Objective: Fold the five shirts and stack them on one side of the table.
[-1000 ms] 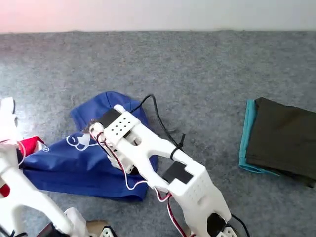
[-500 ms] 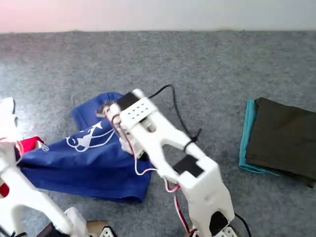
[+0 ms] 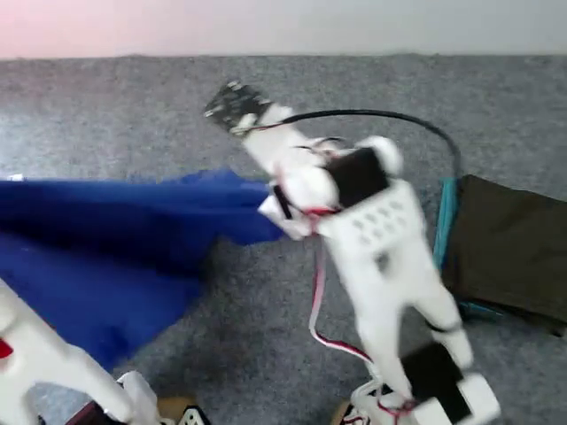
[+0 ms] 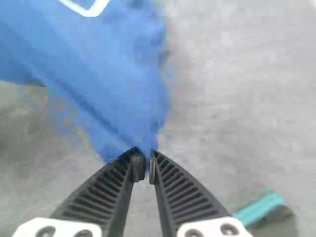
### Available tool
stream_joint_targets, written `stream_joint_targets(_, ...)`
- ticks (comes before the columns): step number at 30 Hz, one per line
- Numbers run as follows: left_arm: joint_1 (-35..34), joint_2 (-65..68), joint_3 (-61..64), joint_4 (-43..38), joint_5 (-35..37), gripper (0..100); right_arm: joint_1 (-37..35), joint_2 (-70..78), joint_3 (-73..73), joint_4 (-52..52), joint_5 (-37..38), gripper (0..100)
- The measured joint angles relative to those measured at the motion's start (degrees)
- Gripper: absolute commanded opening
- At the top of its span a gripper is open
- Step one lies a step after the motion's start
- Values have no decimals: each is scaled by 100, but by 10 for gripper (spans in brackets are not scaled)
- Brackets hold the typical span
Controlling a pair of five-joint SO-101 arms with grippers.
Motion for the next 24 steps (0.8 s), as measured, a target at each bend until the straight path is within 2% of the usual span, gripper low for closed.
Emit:
stream_joint_targets(7,123,0,-1231,123,-149,13,519,-1002,-659,9,457,9)
stream_joint_targets(12,791,26,-1354,1064,-853,13,651,-1046,-607,18,580,9)
stream_joint_targets(17,1231,105,-466,1389,-1055,13,659,-519,-440,18,563,9)
stream_joint_targets(20,1134,123,378,1345,-1090,13,659,-193,-440,18,316,9)
stream_joint_targets(24,633,123,1749,624,-1090,13,519,237,-440,18,70,9)
